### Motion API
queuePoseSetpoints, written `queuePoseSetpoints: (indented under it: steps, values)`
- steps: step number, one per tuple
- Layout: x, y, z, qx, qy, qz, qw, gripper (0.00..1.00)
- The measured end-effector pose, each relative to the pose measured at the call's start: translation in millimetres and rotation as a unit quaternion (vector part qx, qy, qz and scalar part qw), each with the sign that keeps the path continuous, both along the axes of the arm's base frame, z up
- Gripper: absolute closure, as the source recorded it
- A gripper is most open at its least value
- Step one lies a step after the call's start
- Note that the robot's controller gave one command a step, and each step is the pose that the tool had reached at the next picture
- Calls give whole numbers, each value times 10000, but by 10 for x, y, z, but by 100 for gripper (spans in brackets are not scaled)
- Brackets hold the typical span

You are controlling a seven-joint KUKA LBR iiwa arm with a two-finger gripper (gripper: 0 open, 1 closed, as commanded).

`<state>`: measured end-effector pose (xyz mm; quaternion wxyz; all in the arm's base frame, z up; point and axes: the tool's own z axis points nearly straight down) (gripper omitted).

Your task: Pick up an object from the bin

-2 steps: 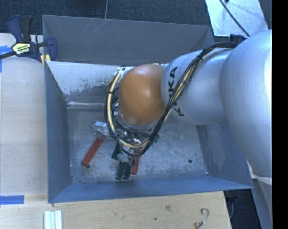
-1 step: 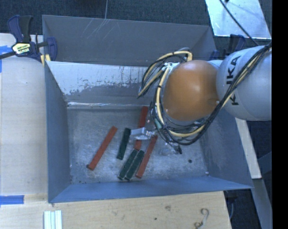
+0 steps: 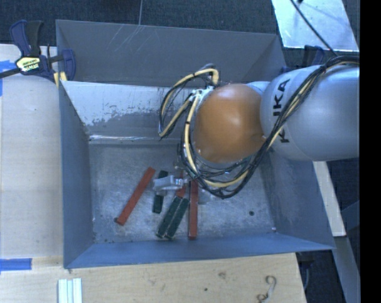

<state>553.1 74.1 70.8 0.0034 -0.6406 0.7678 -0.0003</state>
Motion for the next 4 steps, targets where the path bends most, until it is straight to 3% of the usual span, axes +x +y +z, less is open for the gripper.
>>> queuePoseSetpoints:
  steps: [1,2,4]
  values:
    - [9,0,5,0,2,-29,10000,0]
    - [25,14,27,9,-17,-28,10000,100]
    - [52,19,610,-6,-1,-84,10000,100]
